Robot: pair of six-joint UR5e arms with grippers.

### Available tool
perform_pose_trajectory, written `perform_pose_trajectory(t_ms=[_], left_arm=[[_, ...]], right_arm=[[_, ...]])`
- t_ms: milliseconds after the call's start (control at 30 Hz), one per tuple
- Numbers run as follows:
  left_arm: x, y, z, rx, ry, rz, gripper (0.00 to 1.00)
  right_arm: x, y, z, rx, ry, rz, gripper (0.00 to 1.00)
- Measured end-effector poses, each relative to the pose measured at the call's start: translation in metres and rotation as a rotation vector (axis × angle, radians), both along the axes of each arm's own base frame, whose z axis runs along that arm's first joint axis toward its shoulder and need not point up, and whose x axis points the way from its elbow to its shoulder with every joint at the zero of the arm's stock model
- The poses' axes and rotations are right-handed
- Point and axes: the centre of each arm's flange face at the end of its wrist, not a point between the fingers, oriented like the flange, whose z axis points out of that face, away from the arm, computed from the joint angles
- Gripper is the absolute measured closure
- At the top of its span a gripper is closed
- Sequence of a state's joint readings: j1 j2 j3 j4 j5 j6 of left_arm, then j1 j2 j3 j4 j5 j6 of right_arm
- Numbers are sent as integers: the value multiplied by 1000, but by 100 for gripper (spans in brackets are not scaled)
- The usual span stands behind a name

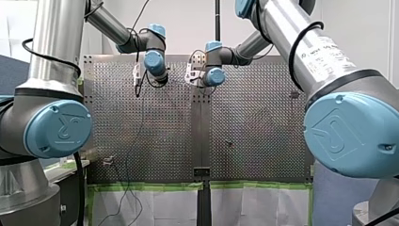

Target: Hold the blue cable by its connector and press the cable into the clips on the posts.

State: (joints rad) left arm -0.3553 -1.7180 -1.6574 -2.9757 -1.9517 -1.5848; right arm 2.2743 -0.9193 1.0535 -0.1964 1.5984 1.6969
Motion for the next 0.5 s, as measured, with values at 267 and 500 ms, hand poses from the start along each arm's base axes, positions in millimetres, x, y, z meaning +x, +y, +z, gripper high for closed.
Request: perform_pose_trajectory(t_ms=[267, 500], left_arm=[[22, -7, -7, -43, -44, 41, 0], [41, -20, -10, -58, -72, 41, 0]], right_arm=[[-3, -3, -1, 1, 1, -6, 100], [-5, -7, -2, 2, 1, -11, 100]])
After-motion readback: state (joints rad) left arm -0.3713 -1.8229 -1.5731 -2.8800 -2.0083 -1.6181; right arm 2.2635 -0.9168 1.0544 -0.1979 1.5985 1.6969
